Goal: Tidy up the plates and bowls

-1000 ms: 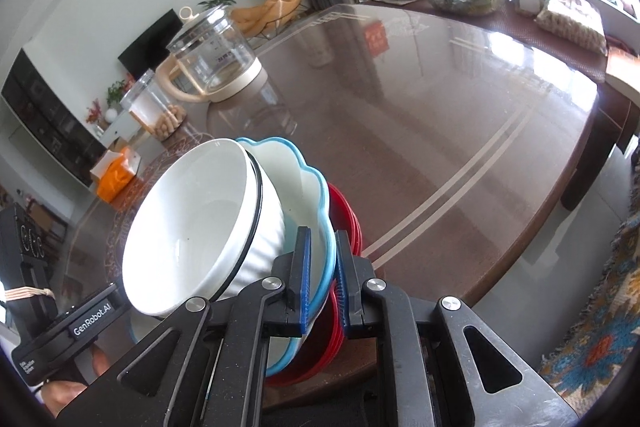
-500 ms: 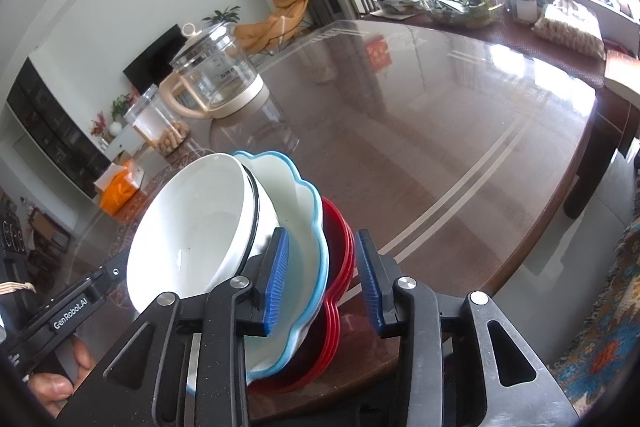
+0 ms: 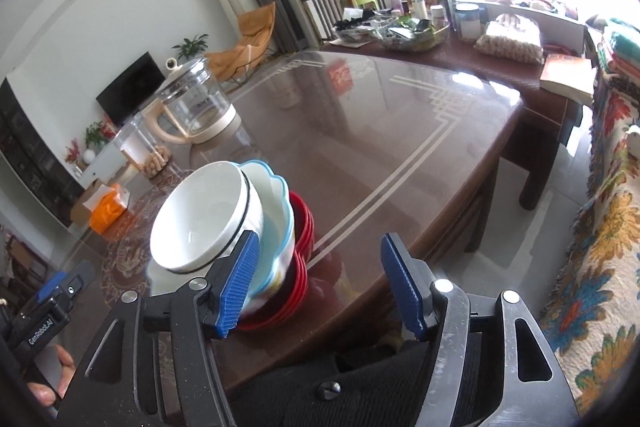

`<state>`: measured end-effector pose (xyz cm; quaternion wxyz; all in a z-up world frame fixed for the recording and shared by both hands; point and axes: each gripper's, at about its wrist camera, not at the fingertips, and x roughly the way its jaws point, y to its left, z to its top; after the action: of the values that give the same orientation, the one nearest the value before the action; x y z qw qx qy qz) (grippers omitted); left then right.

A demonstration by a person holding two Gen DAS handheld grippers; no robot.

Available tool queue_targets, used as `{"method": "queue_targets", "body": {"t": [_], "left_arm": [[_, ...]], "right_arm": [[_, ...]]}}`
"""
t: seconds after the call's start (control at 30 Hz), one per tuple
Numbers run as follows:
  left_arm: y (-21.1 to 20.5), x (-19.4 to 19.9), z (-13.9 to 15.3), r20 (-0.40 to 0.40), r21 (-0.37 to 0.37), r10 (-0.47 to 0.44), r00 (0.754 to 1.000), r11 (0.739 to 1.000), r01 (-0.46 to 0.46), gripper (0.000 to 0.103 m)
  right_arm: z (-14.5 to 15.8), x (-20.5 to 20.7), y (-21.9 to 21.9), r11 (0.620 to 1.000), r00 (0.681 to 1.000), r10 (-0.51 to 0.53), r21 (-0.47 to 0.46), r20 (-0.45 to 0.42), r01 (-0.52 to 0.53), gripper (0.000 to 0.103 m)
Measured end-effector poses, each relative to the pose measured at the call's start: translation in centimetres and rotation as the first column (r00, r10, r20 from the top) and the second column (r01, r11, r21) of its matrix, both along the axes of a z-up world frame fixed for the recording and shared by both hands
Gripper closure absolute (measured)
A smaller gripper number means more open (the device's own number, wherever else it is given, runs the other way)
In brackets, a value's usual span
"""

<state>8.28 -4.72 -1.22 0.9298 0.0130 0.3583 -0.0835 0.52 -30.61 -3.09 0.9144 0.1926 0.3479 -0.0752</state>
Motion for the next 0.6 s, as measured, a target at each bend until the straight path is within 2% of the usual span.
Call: {"method": "queue_targets", "body": {"t": [0.13,0.17,0.3,0.4,0.47,0.6], "left_arm": [[-0.4,-2.1,0.4,-0.021,0.049,0.028,0.999,0.998,-0.027,0.003],[-0.3,-2.7,0.6,-0.027,0.045,0.031,0.999,0.999,-0.030,0.003],[0.5,-4.2,1.5,-0.051,0.020,0.086,0.995,0.996,-0.085,0.003],[0.8,-6.0,2.7,-0.016,0.075,0.139,0.990,0.988,-0.137,0.003],[0.9,-7.6,3.7,0.027,0.106,0.146,0.989,0.983,-0.148,0.003],[0.9,-11.5,5.7,0.104,0.103,0.100,0.990,0.988,-0.111,0.003]], "right_arm": [[1.4,-3.7,3.1,0.995,0.999,0.032,-0.093,0.028,-0.029,0.033],[1.7,-4.4,3.9,0.992,0.998,0.045,-0.121,0.034,-0.041,0.030],[2.4,-6.0,6.1,0.974,0.994,0.095,-0.209,0.049,-0.083,0.030],[2.8,-7.0,6.9,0.970,0.993,0.102,-0.225,0.057,-0.087,0.030],[3.6,-8.2,7.3,0.967,0.991,0.101,-0.244,0.091,-0.076,0.030],[5.6,-11.1,8.7,0.942,0.981,0.097,-0.334,0.167,-0.036,0.030]]}}
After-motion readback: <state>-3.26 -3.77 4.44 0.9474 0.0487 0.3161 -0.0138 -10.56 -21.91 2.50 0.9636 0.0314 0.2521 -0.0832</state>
